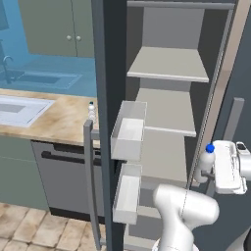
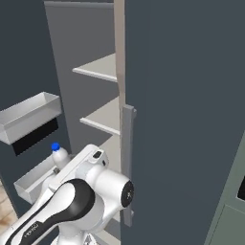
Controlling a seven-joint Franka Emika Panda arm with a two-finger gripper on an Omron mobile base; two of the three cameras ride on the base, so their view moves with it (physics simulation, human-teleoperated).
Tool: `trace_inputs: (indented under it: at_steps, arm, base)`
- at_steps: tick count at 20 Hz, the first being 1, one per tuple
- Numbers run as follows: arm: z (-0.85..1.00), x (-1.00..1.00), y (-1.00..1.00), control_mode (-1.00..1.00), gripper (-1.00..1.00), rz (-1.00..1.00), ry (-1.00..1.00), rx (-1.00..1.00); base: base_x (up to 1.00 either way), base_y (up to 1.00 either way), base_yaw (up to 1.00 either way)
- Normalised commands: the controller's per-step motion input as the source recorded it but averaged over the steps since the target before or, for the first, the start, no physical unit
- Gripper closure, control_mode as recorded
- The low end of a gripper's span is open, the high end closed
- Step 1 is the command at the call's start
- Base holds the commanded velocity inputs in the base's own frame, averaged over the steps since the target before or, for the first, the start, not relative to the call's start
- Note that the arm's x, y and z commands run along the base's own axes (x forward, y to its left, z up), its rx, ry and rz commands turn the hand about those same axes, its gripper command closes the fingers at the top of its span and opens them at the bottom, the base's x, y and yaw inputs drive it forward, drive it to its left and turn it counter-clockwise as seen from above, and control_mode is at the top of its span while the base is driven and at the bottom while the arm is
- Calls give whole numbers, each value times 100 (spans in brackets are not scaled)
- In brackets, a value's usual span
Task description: Take the bottled waters from the counter and place them in the freezer to freeze. Close the freezer door after placing the bottles.
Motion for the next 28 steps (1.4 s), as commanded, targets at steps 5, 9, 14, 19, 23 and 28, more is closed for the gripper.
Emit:
trace_inputs:
  at_steps: [5,9,14,19,23,28]
  arm:
    - [0,2,36,-100,100,-14,0,-6]
    - [-1,10,38,-100,100,-33,-1,-3]
    - [0,57,3,-100,100,-56,0,4]
    - [0,30,3,-100,100,-65,0,10]
    - [34,0,40,-100,100,-44,-3,6]
    - [59,0,48,-100,100,-36,-6,0]
  base:
    - [0,0,0]
    - [0,0,0]
    - [0,0,0]
    - [0,0,0]
    - [0,0,0]
    - [0,0,0]
